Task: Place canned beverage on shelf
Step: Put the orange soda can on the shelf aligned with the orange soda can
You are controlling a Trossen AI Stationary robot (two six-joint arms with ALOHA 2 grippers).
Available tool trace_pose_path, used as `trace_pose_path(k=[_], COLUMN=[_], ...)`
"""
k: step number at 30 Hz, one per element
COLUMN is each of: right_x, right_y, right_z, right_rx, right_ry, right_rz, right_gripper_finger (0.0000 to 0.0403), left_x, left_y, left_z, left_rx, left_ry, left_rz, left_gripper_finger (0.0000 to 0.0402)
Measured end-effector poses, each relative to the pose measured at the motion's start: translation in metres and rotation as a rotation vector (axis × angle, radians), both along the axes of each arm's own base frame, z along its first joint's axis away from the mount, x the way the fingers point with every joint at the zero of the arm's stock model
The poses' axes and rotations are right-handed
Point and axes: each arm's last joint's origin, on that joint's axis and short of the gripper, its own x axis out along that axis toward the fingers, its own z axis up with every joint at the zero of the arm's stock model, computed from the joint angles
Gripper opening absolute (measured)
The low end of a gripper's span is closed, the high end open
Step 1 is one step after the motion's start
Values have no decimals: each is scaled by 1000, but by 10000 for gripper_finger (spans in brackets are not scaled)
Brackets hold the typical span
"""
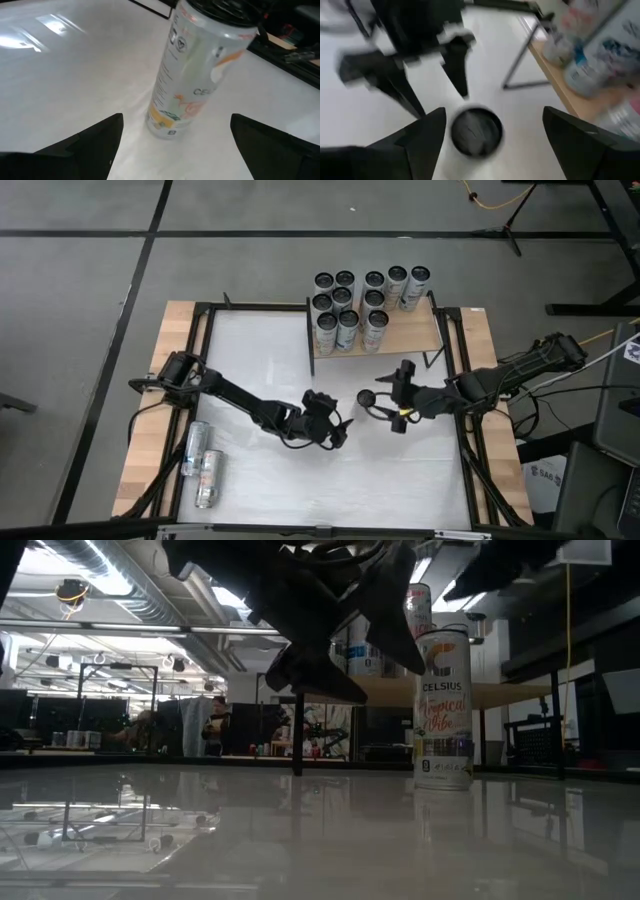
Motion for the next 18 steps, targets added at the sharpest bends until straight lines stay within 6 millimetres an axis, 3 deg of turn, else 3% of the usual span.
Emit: trace_pose_path(k=[6,12,18], right_x=[9,13,16], right_y=[-5,-18,-19], right_z=[9,7,2], right_rx=[98,137,172], right_ry=[-92,-82,-46], right_rz=[38,-12,25], right_gripper_finger=[321,321,321], left_x=[-1,-1,-1], left_y=[-4,-4,-4], left_z=[0,0,0], left_rx=[0,0,0], left_ry=[0,0,0], left_rz=[-10,-9,-9], left_gripper_finger=[365,365,365])
